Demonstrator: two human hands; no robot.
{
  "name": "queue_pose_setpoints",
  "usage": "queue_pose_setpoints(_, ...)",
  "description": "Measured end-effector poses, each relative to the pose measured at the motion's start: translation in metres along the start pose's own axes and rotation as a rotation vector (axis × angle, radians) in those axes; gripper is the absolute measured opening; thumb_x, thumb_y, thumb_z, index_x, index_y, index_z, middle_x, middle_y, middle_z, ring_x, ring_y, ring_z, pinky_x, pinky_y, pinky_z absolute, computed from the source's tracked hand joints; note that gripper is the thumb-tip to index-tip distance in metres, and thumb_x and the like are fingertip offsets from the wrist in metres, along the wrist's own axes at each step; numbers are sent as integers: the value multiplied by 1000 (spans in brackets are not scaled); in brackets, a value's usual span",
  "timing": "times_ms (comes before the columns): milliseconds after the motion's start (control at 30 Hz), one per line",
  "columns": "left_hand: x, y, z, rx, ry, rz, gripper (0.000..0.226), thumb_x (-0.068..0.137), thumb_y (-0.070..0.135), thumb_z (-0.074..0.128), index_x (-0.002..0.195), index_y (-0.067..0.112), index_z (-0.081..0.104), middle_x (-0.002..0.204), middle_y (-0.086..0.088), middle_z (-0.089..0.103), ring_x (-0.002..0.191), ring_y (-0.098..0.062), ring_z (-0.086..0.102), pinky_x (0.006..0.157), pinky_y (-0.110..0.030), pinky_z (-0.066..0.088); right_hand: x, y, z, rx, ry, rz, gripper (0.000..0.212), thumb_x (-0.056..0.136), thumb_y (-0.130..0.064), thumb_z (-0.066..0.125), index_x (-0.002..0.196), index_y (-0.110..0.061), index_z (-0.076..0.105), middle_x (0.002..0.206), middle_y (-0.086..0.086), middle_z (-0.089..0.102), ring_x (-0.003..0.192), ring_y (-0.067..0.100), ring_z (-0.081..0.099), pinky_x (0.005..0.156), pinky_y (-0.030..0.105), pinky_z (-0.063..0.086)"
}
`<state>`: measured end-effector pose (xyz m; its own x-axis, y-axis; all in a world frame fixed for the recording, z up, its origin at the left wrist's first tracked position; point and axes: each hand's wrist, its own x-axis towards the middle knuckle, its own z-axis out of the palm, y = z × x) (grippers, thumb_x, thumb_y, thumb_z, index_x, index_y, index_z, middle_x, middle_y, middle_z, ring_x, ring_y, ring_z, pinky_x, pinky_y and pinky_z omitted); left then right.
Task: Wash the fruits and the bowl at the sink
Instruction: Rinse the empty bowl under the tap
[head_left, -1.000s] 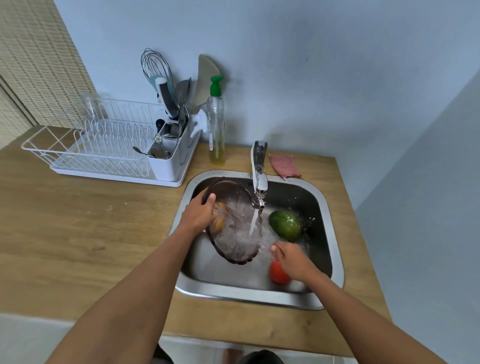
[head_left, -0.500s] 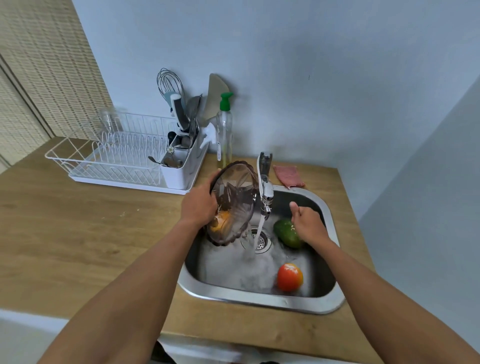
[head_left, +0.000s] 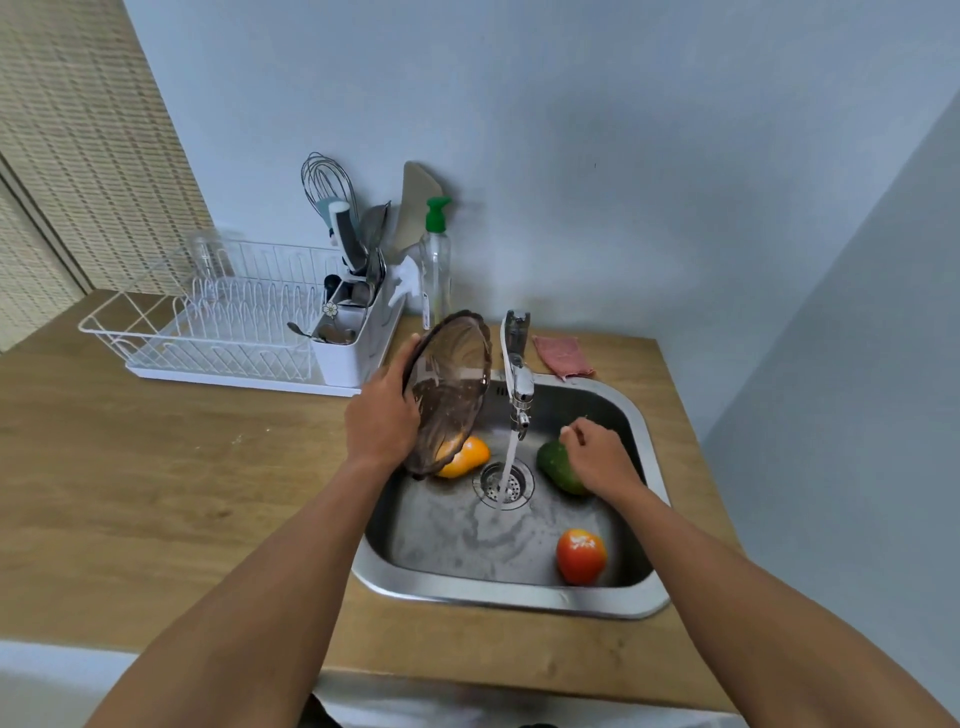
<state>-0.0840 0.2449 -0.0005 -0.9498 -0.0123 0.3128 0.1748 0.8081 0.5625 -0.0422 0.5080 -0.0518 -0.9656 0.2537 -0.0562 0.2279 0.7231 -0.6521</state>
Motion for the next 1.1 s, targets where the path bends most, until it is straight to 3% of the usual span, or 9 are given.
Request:
queue_pose_setpoints(133, -10, -8, 4, 80, -35, 4, 64, 94, 12, 41, 148, 45, 29, 112, -13, 65, 92, -40, 64, 76, -46, 51, -4, 17, -1, -207, -283, 64, 31, 95, -25, 47, 76, -6, 62, 77, 9, 62, 76, 27, 61, 71, 35, 47)
queue_pose_setpoints(333, 9, 8, -19, 64, 51, 53, 68, 92, 11, 46, 150, 43, 28, 118, -14, 62, 93, -43, 63, 75, -48, 50, 14, -17, -30, -36, 28, -95, 21, 98, -21, 48, 104, -10, 65, 101, 4, 62, 92, 19, 57, 80, 30, 42)
queue_pose_setpoints(533, -1, -11, -26, 159, -27, 50, 60, 96, 15, 41, 149, 42, 31, 101, -14, 63, 88, -39, 63, 69, -44, 47, 22, -20, -33, -85, -47, -65, 24, 100, -27, 46, 107, -14, 65, 110, 8, 67, 94, 20, 57, 79, 31, 41)
queue_pose_setpoints(633, 8, -12, -39, 9, 60, -13, 59, 95, 12, 41, 147, 42, 34, 103, -13, 67, 89, -39, 63, 72, -44, 49, 30, -46, -44, -44, 35, -117, 21, 101, -28, 43, 103, -16, 60, 105, 11, 67, 87, 23, 59, 71, 32, 43)
queue_pose_setpoints(733, 20, -10, -55, -170, 117, -101, 52, 98, 16, 40, 144, 39, 39, 108, -15, 69, 91, -40, 66, 82, -47, 54, 37, -85, -49, 44, 78, -197, 27, 100, -27, 44, 115, -11, 61, 116, 7, 65, 101, 22, 60, 89, 37, 48)
queue_pose_setpoints(833, 30, -14, -68, -381, 143, -158, 44, 97, 28, 39, 140, 35, 45, 115, -11, 70, 91, -35, 70, 85, -52, 56, 43, -125, -48, 73, 80, -249, 36, 98, -32, 43, 130, -18, 54, 126, 3, 61, 108, 20, 60, 97, 38, 46)
queue_pose_setpoints(900, 32, -14, -78, -500, 136, -188, 41, 95, 32, 38, 134, 36, 49, 114, -7, 70, 90, -32, 71, 80, -52, 59, 44, -146, -42, 88, 23, -250, 44, 98, -33, 43, 139, -20, 46, 136, 6, 56, 122, 23, 55, 104, 39, 42)
queue_pose_setpoints(967, 32, -11, -89, -621, 121, -193, 35, 100, 24, 38, 130, 35, 51, 109, -6, 69, 77, -27, 73, 66, -41, 60, 41, -160, -34, 89, -35, -264, 44, 100, -30, 43, 142, -17, 44, 137, 10, 56, 125, 26, 53, 101, 35, 40)
queue_pose_setpoints(1100, 27, -15, -105, -627, 93, -96, 35, 102, 22, 42, 133, 34, 51, 107, -5, 69, 72, -21, 72, 57, -28, 54, 36, -162, -26, 66, -51, -232, 38, 101, -28, 43, 139, -18, 43, 119, 5, 65, 105, 20, 58, 85, 31, 38)
